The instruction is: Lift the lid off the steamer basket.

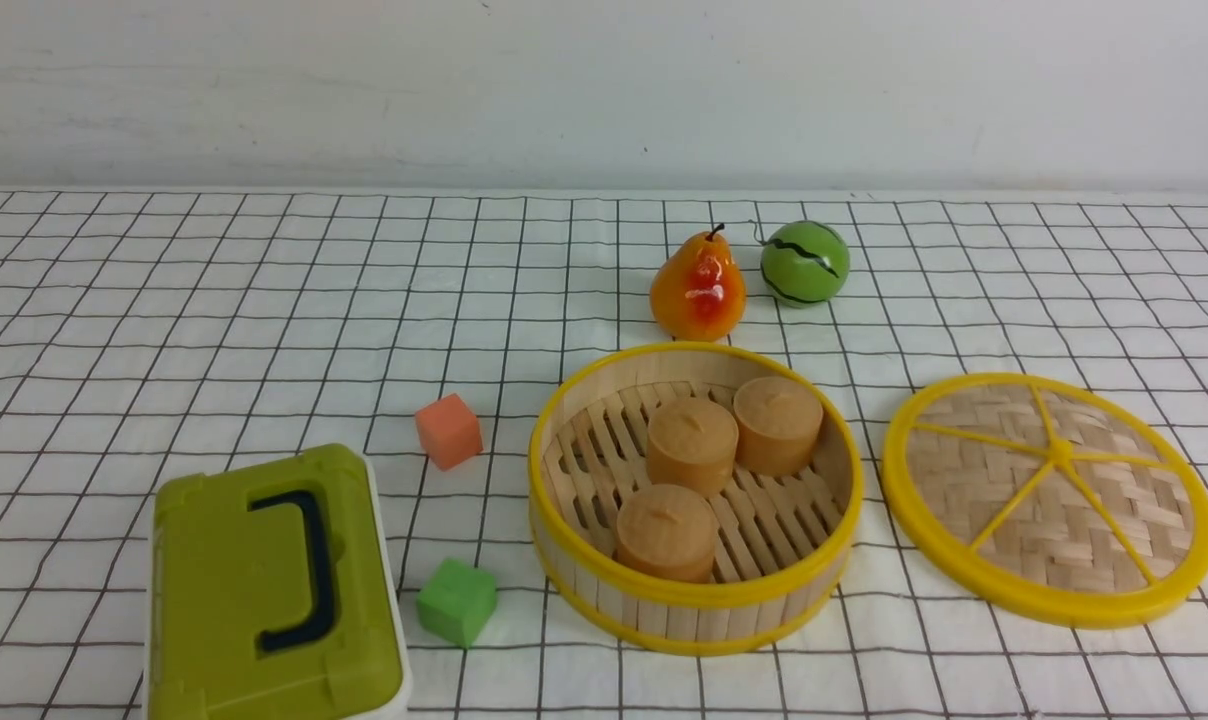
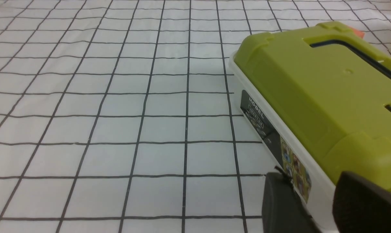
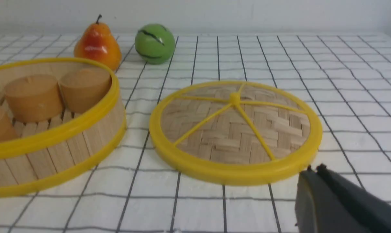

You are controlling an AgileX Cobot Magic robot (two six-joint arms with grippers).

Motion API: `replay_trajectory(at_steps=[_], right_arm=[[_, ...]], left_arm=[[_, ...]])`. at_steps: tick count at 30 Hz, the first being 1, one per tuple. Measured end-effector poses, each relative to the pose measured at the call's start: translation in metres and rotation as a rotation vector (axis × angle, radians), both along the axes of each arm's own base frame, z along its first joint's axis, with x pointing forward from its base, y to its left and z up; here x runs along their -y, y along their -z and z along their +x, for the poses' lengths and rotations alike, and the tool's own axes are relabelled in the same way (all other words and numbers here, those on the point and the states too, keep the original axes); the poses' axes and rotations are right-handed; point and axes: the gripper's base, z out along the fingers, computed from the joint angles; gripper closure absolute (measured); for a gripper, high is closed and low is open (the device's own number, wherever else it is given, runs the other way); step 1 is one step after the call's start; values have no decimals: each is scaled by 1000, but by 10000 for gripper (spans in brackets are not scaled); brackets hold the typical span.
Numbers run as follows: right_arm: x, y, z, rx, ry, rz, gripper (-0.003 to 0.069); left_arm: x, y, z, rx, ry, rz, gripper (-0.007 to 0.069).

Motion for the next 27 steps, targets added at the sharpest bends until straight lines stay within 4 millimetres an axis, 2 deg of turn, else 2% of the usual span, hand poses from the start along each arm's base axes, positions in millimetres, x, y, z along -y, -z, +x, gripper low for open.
replay_trajectory(at_steps=[3, 7, 27], right_arm=[[0, 7, -2, -85, 12, 24, 673], [2, 9, -3, -116, 34, 45, 673], [0, 9, -3, -129, 18, 67, 662]], left_arm=[[0, 0, 0, 0, 0, 0, 386], [0, 0, 0, 0, 0, 0, 386], [0, 0, 0, 0, 0, 0, 385]])
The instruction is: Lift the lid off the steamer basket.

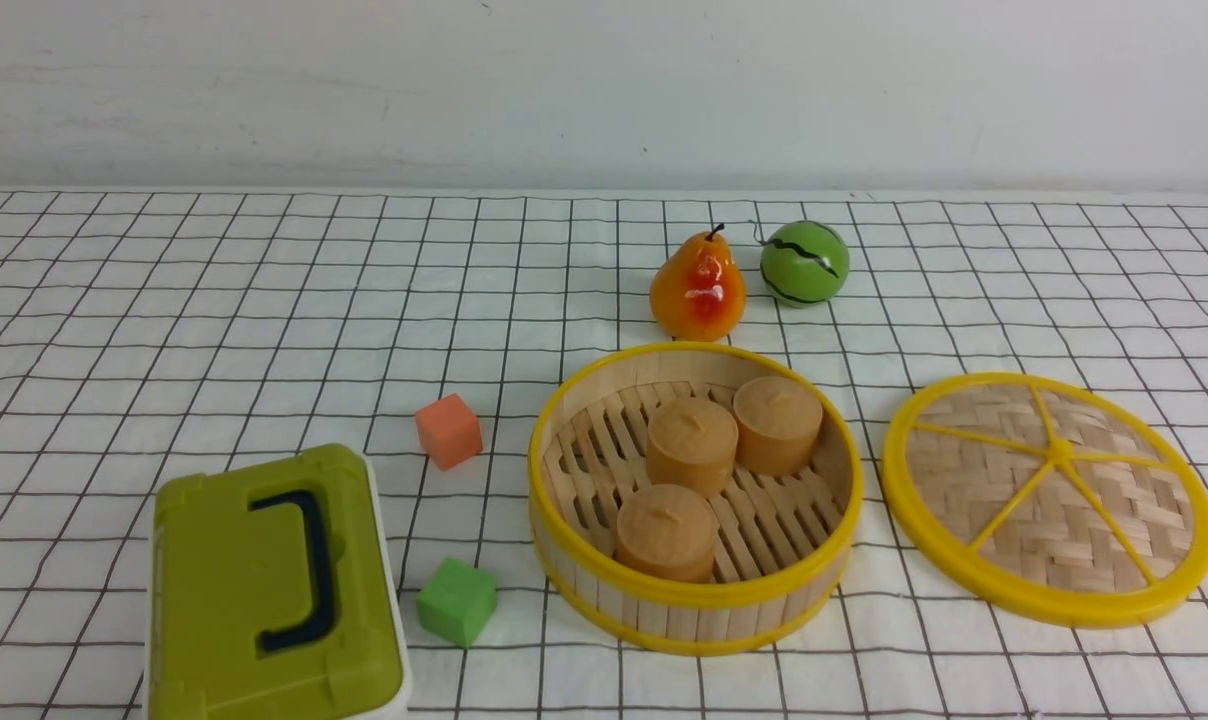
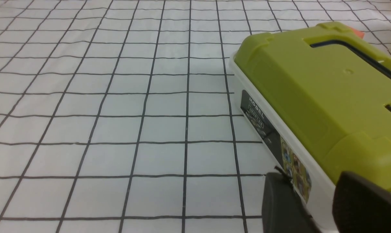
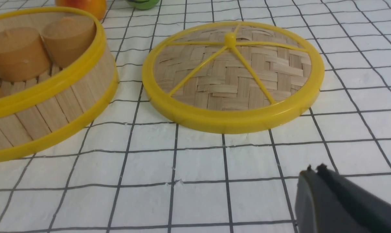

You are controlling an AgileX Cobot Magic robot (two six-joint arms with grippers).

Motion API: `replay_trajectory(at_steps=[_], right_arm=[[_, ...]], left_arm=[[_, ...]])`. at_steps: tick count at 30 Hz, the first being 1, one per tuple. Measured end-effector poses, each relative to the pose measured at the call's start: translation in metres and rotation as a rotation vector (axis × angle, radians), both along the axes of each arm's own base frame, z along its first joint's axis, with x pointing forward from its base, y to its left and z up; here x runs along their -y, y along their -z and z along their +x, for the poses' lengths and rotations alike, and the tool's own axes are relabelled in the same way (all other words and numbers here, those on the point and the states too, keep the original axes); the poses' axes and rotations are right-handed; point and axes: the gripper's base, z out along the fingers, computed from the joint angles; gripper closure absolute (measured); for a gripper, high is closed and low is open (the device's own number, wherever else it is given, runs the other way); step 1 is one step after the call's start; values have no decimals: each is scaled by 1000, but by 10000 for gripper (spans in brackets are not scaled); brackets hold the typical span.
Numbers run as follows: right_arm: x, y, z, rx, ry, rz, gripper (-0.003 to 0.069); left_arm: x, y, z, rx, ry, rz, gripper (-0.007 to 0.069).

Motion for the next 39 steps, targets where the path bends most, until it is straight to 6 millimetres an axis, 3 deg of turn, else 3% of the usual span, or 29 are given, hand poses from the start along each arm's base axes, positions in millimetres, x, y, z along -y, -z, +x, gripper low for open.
replay_trajectory(at_steps=[39], right_arm=[[0, 0, 0, 0, 0, 1, 627]], left_arm=[[0, 0, 0, 0, 0, 0, 385]])
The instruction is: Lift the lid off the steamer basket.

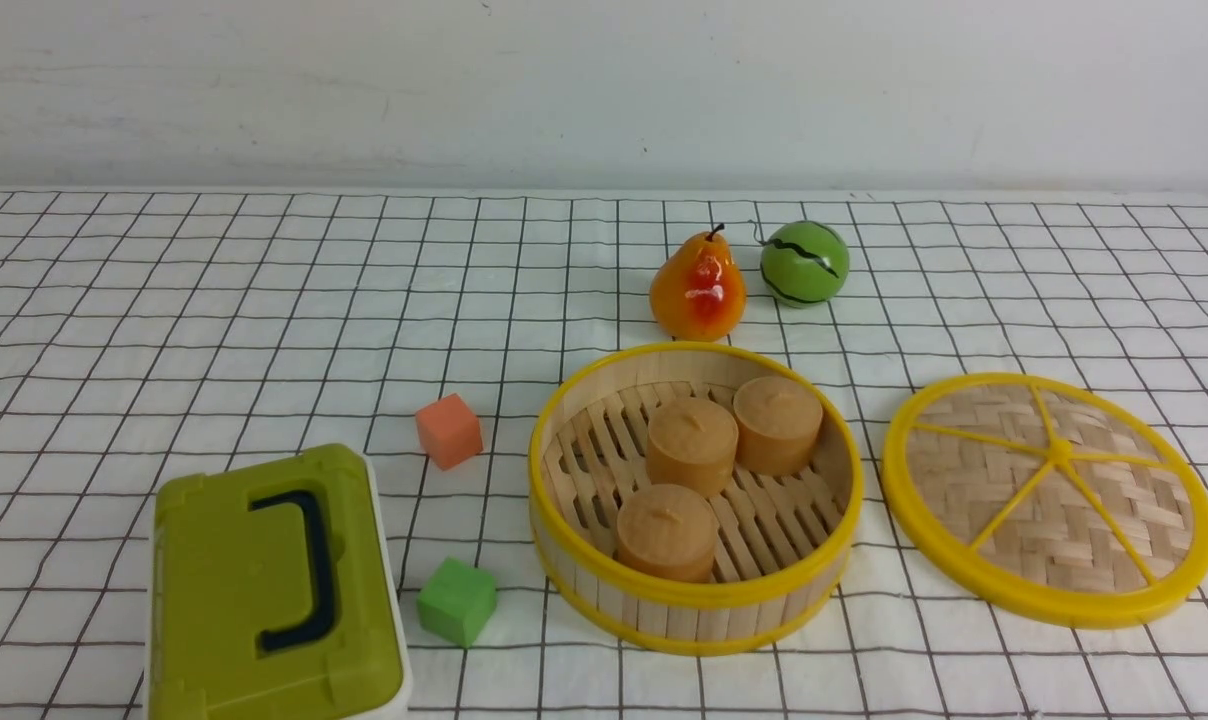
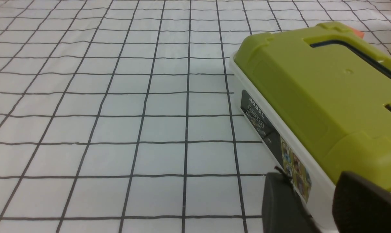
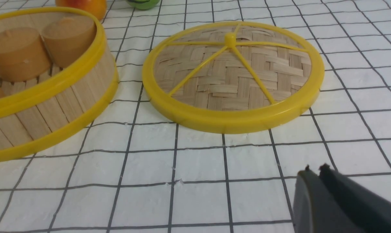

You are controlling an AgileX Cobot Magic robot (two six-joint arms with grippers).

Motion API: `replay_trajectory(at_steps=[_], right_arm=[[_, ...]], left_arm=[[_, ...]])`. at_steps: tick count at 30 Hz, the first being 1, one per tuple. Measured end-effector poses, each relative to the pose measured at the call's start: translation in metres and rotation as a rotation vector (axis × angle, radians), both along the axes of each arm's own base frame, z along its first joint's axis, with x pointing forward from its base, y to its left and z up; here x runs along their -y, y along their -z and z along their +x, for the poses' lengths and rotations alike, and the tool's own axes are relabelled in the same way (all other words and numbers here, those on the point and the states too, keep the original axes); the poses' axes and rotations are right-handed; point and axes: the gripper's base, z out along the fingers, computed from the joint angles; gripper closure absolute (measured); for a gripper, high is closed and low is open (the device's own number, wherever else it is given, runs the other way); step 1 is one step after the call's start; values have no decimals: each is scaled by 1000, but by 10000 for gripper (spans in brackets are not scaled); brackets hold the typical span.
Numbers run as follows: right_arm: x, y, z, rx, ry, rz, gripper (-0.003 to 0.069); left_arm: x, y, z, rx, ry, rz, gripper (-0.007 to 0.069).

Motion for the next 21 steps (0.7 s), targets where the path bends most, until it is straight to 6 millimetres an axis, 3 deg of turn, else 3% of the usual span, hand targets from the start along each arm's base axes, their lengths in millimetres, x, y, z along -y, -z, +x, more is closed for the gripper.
replay_trajectory(at_steps=[21], right_arm=[[0, 0, 0, 0, 0, 0, 606]], left_arm=[[0, 0, 0, 0, 0, 0, 385]])
